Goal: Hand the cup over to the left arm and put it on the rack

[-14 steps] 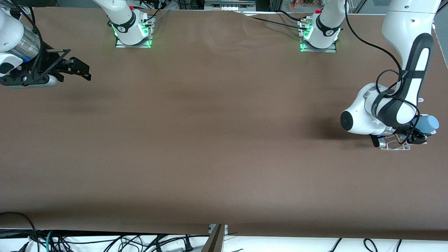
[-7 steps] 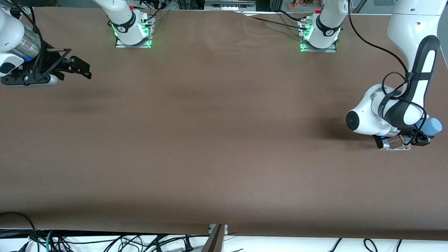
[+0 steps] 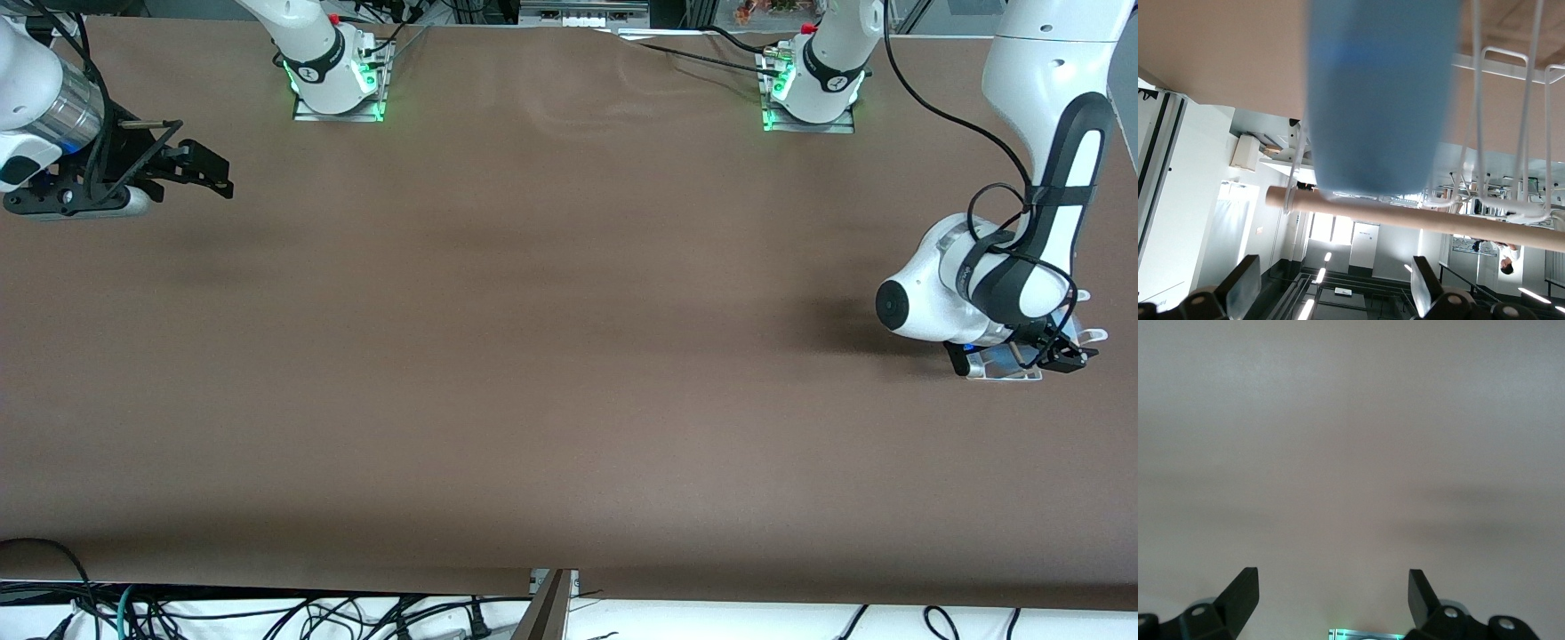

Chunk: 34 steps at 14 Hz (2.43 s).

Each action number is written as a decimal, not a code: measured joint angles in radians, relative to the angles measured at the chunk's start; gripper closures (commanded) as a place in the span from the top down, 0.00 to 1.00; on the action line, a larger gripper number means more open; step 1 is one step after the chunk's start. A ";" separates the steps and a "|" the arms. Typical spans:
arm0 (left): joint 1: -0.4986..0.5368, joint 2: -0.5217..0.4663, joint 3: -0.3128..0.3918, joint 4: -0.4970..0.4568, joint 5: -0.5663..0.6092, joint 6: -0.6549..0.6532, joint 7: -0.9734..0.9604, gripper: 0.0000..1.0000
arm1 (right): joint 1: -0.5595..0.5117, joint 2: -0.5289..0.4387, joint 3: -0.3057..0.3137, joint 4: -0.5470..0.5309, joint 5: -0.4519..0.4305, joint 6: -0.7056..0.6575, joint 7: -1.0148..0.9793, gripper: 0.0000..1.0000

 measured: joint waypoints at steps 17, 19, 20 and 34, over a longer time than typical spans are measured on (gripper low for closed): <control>-0.021 -0.050 -0.016 0.388 -0.902 -0.192 -0.153 1.00 | 0.000 0.000 0.005 0.047 0.000 -0.096 0.000 0.99; -0.021 -0.090 -0.018 0.430 -1.015 -0.228 -0.161 1.00 | 0.000 0.000 0.005 0.047 -0.001 -0.101 0.000 0.99; -0.022 -0.118 -0.018 0.450 -1.077 -0.234 -0.161 1.00 | 0.000 0.000 0.005 0.047 -0.001 -0.102 0.000 0.99; -0.096 -0.482 0.021 0.195 -1.429 0.027 -0.508 1.00 | -0.001 0.000 0.004 0.048 -0.002 -0.107 0.000 0.99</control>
